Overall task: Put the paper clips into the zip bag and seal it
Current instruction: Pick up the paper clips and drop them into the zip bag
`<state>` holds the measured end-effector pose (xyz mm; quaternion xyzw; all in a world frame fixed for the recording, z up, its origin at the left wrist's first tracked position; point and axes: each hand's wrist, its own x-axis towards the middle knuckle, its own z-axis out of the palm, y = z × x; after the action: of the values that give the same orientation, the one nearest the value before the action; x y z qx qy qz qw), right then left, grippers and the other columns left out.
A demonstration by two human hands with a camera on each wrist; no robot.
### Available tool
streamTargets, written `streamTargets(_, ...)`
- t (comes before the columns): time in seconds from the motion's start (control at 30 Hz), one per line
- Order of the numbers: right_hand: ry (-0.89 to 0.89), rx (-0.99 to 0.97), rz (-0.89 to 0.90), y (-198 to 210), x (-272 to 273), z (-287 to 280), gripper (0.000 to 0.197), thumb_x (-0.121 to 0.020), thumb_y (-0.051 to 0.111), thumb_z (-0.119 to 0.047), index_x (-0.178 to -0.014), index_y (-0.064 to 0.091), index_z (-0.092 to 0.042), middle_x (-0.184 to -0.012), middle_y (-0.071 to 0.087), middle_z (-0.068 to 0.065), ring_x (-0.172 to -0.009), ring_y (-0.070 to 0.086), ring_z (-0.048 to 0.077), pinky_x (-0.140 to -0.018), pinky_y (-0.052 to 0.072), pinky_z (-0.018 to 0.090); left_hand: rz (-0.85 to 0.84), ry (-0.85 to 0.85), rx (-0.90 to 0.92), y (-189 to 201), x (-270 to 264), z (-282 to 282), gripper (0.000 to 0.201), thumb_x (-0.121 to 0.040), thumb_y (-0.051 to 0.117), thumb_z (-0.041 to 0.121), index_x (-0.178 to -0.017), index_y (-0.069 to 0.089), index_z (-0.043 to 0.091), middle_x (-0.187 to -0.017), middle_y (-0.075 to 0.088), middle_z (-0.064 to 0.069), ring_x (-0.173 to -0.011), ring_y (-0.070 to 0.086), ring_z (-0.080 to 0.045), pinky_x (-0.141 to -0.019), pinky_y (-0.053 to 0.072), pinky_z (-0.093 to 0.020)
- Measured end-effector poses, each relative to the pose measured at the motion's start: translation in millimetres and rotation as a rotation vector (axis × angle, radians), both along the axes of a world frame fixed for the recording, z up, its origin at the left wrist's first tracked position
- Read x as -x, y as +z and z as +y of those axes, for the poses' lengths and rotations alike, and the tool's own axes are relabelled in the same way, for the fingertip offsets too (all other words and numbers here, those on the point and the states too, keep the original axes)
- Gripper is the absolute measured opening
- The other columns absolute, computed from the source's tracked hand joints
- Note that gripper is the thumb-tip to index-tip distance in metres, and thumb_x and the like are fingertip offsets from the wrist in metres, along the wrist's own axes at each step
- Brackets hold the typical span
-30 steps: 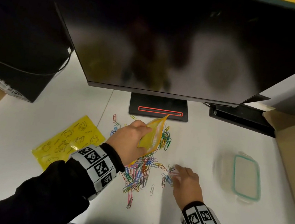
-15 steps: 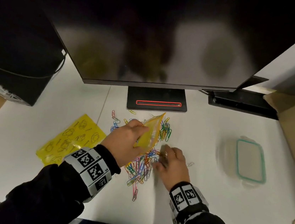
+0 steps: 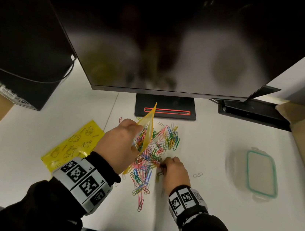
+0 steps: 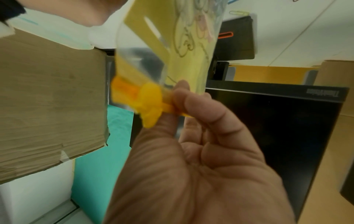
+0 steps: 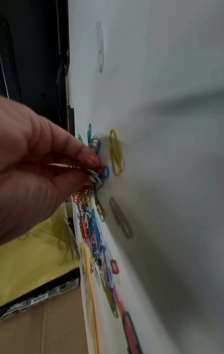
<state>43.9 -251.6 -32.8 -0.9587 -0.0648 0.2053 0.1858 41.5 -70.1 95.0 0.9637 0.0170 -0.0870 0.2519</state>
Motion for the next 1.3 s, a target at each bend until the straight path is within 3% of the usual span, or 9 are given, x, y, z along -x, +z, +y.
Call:
streamTargets(0.2, -0.075, -0.072, -0.002, 0.3, -6.9, -8.7, 0.028, -0.082, 0.049, 0.0, -0.105, 0.064, -0.006, -0.103, 0.061, 0.018, -0.095, 0.06, 0.034, -0.078, 0.047, 0.033, 0.094, -0.016, 0.002, -15.3, 5.1, -8.0, 0.045, -0.076, 0.054, 0.007, -0.121, 0.053, 0.013, -0.127, 0.049, -0.003, -0.097, 0.062, -0.027, -0.084, 0.051, -0.036)
streamTargets(0.37, -0.399, -0.299, -0.047, 8.5, -9.9, -28.2, 0.014, -0.081, 0.062, -0.003, -0.083, 0.071, -0.014, -0.086, 0.071, 0.011, -0.08, 0.066, 0.029, -0.076, 0.052, 0.029, 0.151, -0.099, 0.082, -35.1, 5.9, -23.2, 0.058, -0.079, 0.064, 0.026, -0.133, 0.043, 0.017, -0.137, 0.041, 0.0, -0.113, 0.055, -0.02, -0.097, 0.043, -0.027)
streamTargets(0.43, -0.534, -0.433, -0.04, 23.0, -11.9, -34.2, 0.024, -0.08, 0.064, -0.001, -0.07, 0.066, -0.023, -0.074, 0.07, 0.008, -0.066, 0.064, 0.028, -0.071, 0.055, 0.034, 0.171, -0.113, 0.103, -42.5, 6.7, -29.1, 0.062, -0.077, 0.067, 0.028, -0.133, 0.043, 0.019, -0.138, 0.041, 0.001, -0.116, 0.052, -0.018, -0.098, 0.041, -0.025)
streamTargets(0.6, -0.652, -0.927, -0.027, 75.1, -13.1, -17.9, 0.01, -0.08, 0.059, 0.011, -0.074, 0.063, 0.004, -0.057, 0.056, 0.013, -0.048, 0.049, 0.022, -0.054, 0.049, 0.03, 0.141, -0.13, 0.136, -53.6, 10.0, -38.1, 0.057, -0.079, 0.063, 0.025, -0.132, 0.044, 0.022, -0.133, 0.043, 0.002, -0.117, 0.05, -0.016, -0.097, 0.039, -0.022)
streamTargets(0.67, -0.643, -1.029, 0.005, 81.5, -11.6, 0.0, 0.014, -0.079, 0.058, 0.013, -0.071, 0.06, 0.002, -0.061, 0.055, 0.012, -0.047, 0.05, 0.018, -0.052, 0.05, 0.029, 0.079, -0.117, 0.148, -53.7, 10.9, -40.1, 0.047, -0.081, 0.061, 0.028, -0.127, 0.05, 0.021, -0.127, 0.049, 0.001, -0.11, 0.055, -0.018, -0.091, 0.042, -0.023)
streamTargets(0.8, -0.597, -0.979, 0.011, 71.2, -6.4, 28.2, 0.026, -0.078, 0.063, 0.009, -0.068, 0.062, -0.015, -0.06, 0.057, 0.007, -0.052, 0.052, 0.017, -0.056, 0.048, 0.029, 0.042, -0.078, 0.179, -50.1, 9.7, -38.6, 0.034, -0.075, 0.065, 0.02, -0.107, 0.058, 0.01, -0.115, 0.053, -0.005, -0.097, 0.06, -0.024, -0.081, 0.047, -0.028)
streamTargets(0.97, -0.552, -0.878, 0.024, 61.1, -5.5, 32.4, 0.034, -0.079, 0.062, 0.005, -0.08, 0.066, -0.029, -0.083, 0.071, 0.005, -0.077, 0.066, 0.021, -0.079, 0.056, 0.038, 0.014, -0.012, 0.241, -45.1, 8.6, -30.4, 0.052, -0.071, 0.066, 0.011, -0.121, 0.055, 0.013, -0.117, 0.054, -0.006, -0.101, 0.059, -0.021, -0.085, 0.041, -0.018)
streamTargets(1.13, -0.467, -0.825, -0.006, 66.4, -8.4, 30.0, 0.034, -0.084, 0.057, 0.005, -0.109, 0.065, -0.018, -0.104, 0.069, 0.002, -0.098, 0.065, 0.012, -0.096, 0.05, 0.033, 0.029, -0.008, 0.224, -42.0, 1.7, -24.5, 0.058, -0.072, 0.067, 0.014, -0.127, 0.051, 0.015, -0.122, 0.052, -0.005, -0.105, 0.058, -0.02, -0.089, 0.041, -0.019)
streamTargets(1.3, -0.48, -0.931, -0.077, 70.1, -12.7, 23.6, 0.033, -0.088, 0.054, 0.0, -0.103, 0.066, -0.026, -0.104, 0.07, 0.0, -0.1, 0.064, 0.01, -0.095, 0.051, 0.039, 0.056, -0.022, 0.168, -39.7, -7.3, -19.2, 0.054, -0.076, 0.067, 0.018, -0.127, 0.051, 0.016, -0.125, 0.052, -0.004, -0.101, 0.059, -0.019, -0.085, 0.039, -0.017)
